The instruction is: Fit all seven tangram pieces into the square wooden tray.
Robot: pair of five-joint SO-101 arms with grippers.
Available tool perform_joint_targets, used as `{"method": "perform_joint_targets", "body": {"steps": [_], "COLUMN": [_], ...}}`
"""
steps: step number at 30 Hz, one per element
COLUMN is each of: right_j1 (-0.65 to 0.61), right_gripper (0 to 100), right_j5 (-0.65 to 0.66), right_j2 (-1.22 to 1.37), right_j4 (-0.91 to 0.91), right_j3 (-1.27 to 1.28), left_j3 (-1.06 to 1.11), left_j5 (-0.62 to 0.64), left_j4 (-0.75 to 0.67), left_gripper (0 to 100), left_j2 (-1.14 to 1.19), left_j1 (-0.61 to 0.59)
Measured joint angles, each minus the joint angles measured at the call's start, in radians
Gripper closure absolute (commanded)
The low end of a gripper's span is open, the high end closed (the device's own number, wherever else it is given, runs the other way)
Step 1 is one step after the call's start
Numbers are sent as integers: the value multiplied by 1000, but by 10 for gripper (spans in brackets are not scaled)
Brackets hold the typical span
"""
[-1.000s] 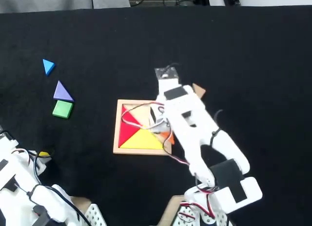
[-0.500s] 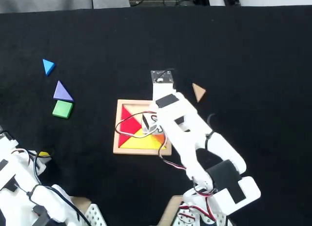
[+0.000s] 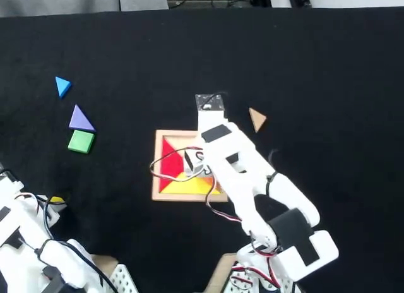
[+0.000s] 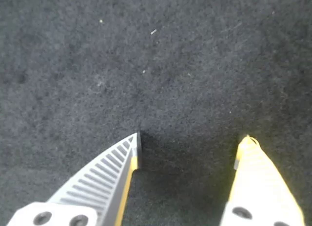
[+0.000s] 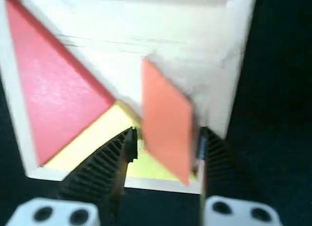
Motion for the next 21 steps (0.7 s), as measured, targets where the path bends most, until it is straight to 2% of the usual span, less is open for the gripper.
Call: {"method": "perform_joint_targets", "body": {"steps": [7,15,21], "right_j1": [0,0,20], "right_gripper": [766,861,926], "right_j5": [0,9,218], "right_j2": [0,-146,-242], "right_j4": [6,126,89], "right_j3": [0,-25,-8], "left_j3": [0,0,0], "left_j5": [0,0,0], "left_j4": [0,0,0], "left_gripper": [682,682,682], "left_j2": [0,0,0], "left_j1": [0,0,0]}}
